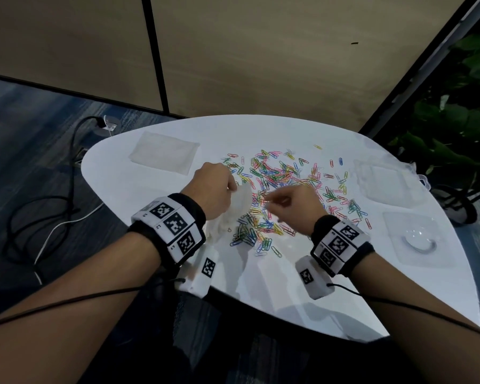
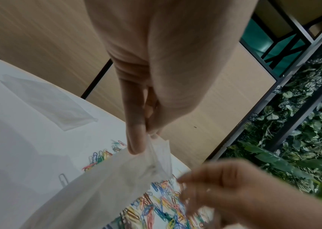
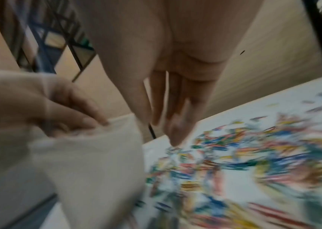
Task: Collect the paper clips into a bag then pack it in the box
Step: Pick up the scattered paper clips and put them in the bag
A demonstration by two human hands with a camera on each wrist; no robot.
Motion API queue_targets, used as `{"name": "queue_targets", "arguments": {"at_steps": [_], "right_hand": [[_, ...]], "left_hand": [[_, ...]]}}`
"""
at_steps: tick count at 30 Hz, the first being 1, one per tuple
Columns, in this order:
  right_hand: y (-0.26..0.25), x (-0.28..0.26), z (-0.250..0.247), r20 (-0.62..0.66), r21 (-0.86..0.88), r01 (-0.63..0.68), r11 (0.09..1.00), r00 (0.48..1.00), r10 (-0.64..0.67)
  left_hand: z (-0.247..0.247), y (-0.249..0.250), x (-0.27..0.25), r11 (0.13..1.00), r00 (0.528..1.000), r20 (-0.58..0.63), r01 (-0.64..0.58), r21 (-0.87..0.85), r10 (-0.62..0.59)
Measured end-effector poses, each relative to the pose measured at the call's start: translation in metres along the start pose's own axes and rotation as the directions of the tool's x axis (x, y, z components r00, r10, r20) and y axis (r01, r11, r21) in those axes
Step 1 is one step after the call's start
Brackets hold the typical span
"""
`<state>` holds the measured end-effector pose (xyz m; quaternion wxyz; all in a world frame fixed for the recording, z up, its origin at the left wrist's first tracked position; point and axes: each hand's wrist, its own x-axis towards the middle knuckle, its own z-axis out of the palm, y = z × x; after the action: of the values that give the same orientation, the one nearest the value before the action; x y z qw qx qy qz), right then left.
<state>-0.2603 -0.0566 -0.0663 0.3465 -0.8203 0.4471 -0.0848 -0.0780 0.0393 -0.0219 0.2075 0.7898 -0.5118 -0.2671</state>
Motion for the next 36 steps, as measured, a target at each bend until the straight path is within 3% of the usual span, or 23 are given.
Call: {"name": "queue_targets", "arguments": {"at_steps": [2,3,5,11,18,22,26,28,30,32,34,36], "right_hand": [[0.025,-0.004,0.004,0.170,-0.378,-0.128,0.917,0.964,0.205],[0.036,-0.008,0.009,0.224,-0.477,-0.170,0.863,0.925,0.306],[0.053,-0.016,0.025,0.273,-0.489,-0.205,0.848,0.887,0.372],[0.062,-0.009,0.062,0.165,-0.479,-0.064,0.875,0.973,0.162],[0.051,0.004,0.077,0.159,-0.572,0.154,0.806,0.984,-0.075],[0.055,0.011,0.071,0.117,-0.554,0.083,0.829,0.993,-0.022],[0.060,0.015,0.043,0.006,-0.210,-0.181,0.961,0.982,0.187],[0.060,0.017,0.028,0.030,0.051,-0.295,0.954,0.955,0.293],[0.049,0.018,0.015,0.095,0.420,-0.339,0.842,0.939,0.330],[0.029,0.019,0.006,0.156,0.715,-0.300,0.632,0.949,0.273],[0.007,0.016,0.000,0.192,0.830,-0.252,0.497,0.967,0.171],[-0.011,0.013,0.000,0.213,0.863,-0.226,0.452,0.974,0.079]], "left_hand": [[-0.005,-0.004,0.000,1.000,1.000,-0.015,0.009,-0.008,-0.009],[-0.007,-0.006,0.000,1.000,1.000,-0.022,0.012,-0.008,-0.012],[-0.011,-0.010,0.001,1.000,0.999,-0.035,0.022,-0.002,-0.022],[-0.014,-0.009,0.000,1.000,0.998,-0.055,0.012,0.025,-0.011],[-0.013,-0.010,0.000,1.000,0.999,-0.042,0.014,0.009,-0.013],[-0.011,-0.009,0.000,1.000,1.000,-0.028,0.015,0.008,-0.014],[-0.010,-0.009,0.001,1.000,1.000,-0.021,0.021,0.020,-0.021],[-0.010,-0.008,0.001,1.000,1.000,-0.019,0.017,0.027,-0.016],[-0.009,-0.007,0.002,0.999,1.000,-0.018,0.010,0.033,-0.010],[-0.007,-0.007,0.003,0.999,1.000,-0.006,0.013,0.031,-0.013],[-0.003,-0.006,0.005,0.999,1.000,0.007,0.014,0.029,-0.015],[-0.001,-0.004,0.007,0.999,1.000,0.003,0.013,0.030,-0.013]]}}
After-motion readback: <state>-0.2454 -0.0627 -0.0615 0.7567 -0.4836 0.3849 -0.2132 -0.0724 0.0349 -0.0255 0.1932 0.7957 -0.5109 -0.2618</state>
